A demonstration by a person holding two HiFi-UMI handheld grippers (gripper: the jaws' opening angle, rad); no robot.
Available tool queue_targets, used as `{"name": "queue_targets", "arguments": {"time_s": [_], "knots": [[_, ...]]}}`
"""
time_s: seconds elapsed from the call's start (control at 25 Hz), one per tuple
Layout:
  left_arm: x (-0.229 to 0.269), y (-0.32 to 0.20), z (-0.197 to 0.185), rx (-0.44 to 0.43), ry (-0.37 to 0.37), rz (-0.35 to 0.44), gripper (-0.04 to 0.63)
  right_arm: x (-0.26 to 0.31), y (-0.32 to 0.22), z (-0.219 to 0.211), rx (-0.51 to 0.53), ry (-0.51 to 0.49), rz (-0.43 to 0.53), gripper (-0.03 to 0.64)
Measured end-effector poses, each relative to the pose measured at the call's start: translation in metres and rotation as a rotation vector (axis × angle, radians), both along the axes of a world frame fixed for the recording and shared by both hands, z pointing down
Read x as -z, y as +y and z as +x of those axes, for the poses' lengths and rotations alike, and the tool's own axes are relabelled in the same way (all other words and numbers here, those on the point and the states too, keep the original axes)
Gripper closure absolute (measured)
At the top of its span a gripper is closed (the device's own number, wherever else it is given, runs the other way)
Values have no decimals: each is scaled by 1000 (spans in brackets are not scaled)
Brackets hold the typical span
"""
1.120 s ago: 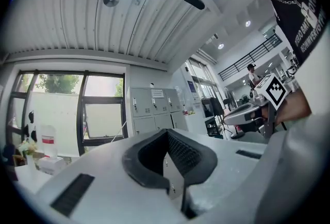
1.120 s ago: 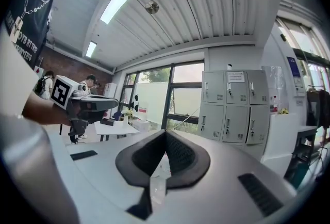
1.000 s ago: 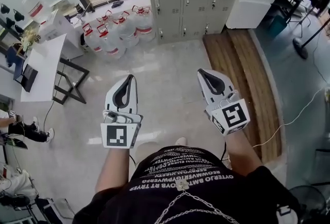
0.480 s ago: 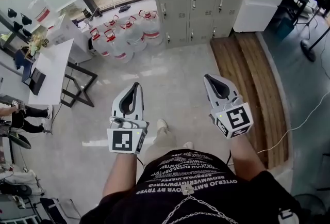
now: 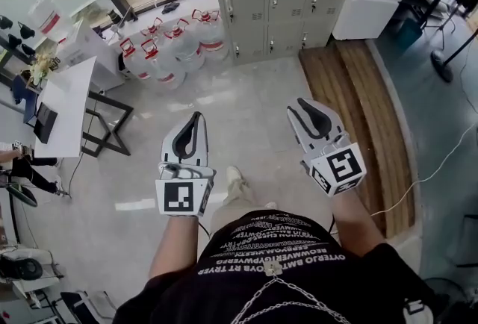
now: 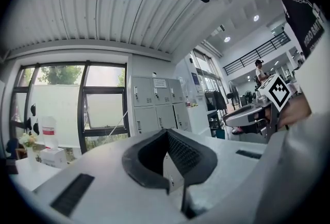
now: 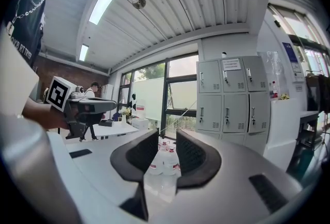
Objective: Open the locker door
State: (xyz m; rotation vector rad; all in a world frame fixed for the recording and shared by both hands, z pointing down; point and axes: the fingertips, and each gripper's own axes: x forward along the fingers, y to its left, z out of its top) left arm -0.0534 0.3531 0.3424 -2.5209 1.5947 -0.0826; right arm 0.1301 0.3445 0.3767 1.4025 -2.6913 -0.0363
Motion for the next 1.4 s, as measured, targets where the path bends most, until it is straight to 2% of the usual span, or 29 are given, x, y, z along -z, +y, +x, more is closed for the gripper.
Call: {"name": "queue_targets", "arguments": {"time_s": [0.28,0.6,0.76,1.04,1.24,1.4], "knots": [[-2,-50,-4,-33,5,-15,598,-4,-44,-15,-1,0,-33,529],[-11,-108,-30,-44,10,-55,598,-10,-101,-43,2,21,-62,529],[-11,-133,-43,-75,-4,-44,598,-11,-126,-61,-10,24,-72,529],[-5,-180,-75,-105,2,-32,598,4,-173,-100,-19,26,-46,529],[6,-212,-101,-107,37,-10,598,12,-206,-120,-46,12,-32,529],[4,-233,-115,-128,49,-33,598,14,-227,-131,-74,-3,-37,529]]}}
